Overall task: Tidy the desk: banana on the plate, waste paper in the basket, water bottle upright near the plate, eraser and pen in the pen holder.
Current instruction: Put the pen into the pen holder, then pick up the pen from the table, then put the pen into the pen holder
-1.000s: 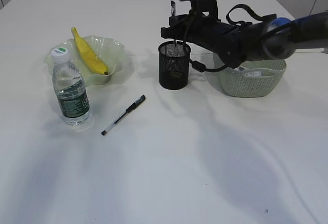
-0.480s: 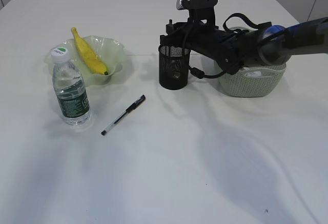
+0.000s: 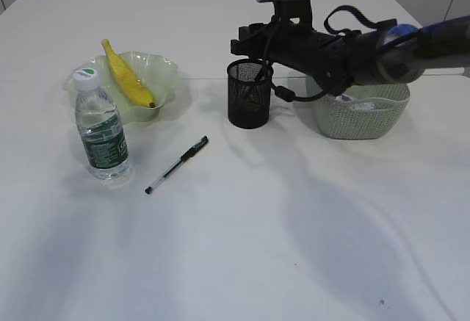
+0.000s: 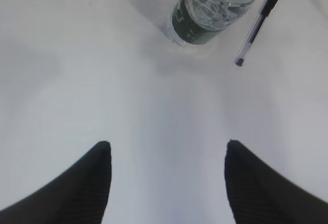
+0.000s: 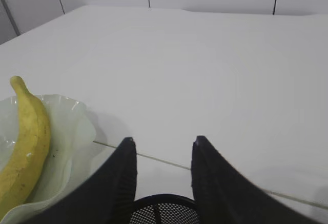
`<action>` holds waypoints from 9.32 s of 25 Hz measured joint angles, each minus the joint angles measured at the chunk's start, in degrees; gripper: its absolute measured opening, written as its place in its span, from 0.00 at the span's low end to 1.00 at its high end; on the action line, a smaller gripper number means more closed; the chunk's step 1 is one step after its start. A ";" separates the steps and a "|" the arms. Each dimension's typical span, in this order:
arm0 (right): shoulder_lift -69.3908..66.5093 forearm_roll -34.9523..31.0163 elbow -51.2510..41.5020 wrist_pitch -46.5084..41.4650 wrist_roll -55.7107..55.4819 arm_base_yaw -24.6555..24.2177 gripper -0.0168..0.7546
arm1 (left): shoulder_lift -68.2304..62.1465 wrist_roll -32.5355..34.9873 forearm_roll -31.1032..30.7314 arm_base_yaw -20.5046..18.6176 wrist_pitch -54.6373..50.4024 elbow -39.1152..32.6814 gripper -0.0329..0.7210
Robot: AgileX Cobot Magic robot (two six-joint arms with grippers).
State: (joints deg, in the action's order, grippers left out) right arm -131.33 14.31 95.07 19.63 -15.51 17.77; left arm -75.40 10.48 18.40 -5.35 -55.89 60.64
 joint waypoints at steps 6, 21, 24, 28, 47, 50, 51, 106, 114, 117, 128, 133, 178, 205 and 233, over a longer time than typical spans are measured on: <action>7.62 0.00 0.00 -20.21 -1.72 0.00 0.37 | 0.00 0.00 0.00 0.00 0.00 0.00 0.69; 25.70 -9.28 0.00 -75.66 17.29 0.56 0.38 | 0.00 0.00 0.00 0.00 -0.13 0.00 0.69; 25.88 -14.31 0.00 -86.50 22.09 0.61 0.38 | 0.00 0.00 0.08 0.00 -0.13 0.00 0.69; 26.10 -17.80 0.00 -89.71 22.24 0.61 0.38 | 0.00 0.00 0.08 0.00 -0.13 0.00 0.69; 33.63 -17.62 -12.61 -89.91 17.42 0.61 0.38 | -2.63 0.48 -1.56 20.81 0.98 14.73 0.65; 33.63 -17.39 -12.59 -89.91 17.32 0.61 0.38 | -8.25 0.48 -3.53 24.60 -0.99 20.21 0.65; 33.63 -17.13 -12.59 -89.91 17.32 0.61 0.38 | -10.38 0.48 -4.23 25.59 -1.80 21.88 0.65; 33.63 -15.86 -12.59 -89.91 17.19 0.61 0.38 | -53.93 0.61 -11.18 28.71 1.07 42.91 0.62; 33.63 -15.86 -12.59 -89.91 17.19 0.61 0.38 | -55.32 0.61 -11.07 28.71 4.34 42.91 0.62; 33.63 -15.86 -12.59 -89.91 17.19 0.61 0.38 | -56.08 0.61 -11.02 28.71 4.59 42.91 0.62; 33.63 -15.86 -12.59 -89.91 17.19 0.61 0.38 | -59.13 0.61 -11.02 28.71 4.76 43.05 0.62; 33.63 -15.75 -12.59 -89.91 17.19 0.61 0.38 | -59.25 0.61 -11.02 28.71 5.05 43.17 0.61; 33.63 -15.75 -12.59 -89.91 17.06 0.61 0.38 | -59.36 0.61 -12.12 28.71 1.70 43.30 0.10; 33.63 -15.75 -12.59 -89.91 17.06 0.61 0.38 | -51.46 0.61 -9.19 28.71 9.84 43.30 0.10; 33.63 -15.75 -12.59 -89.81 16.76 0.61 0.38 | -51.11 3.81 5.56 29.54 29.39 43.30 0.10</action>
State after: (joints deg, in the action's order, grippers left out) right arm -97.69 -1.44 82.48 -70.18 1.25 18.38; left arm -126.51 14.29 23.96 24.20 -26.50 103.94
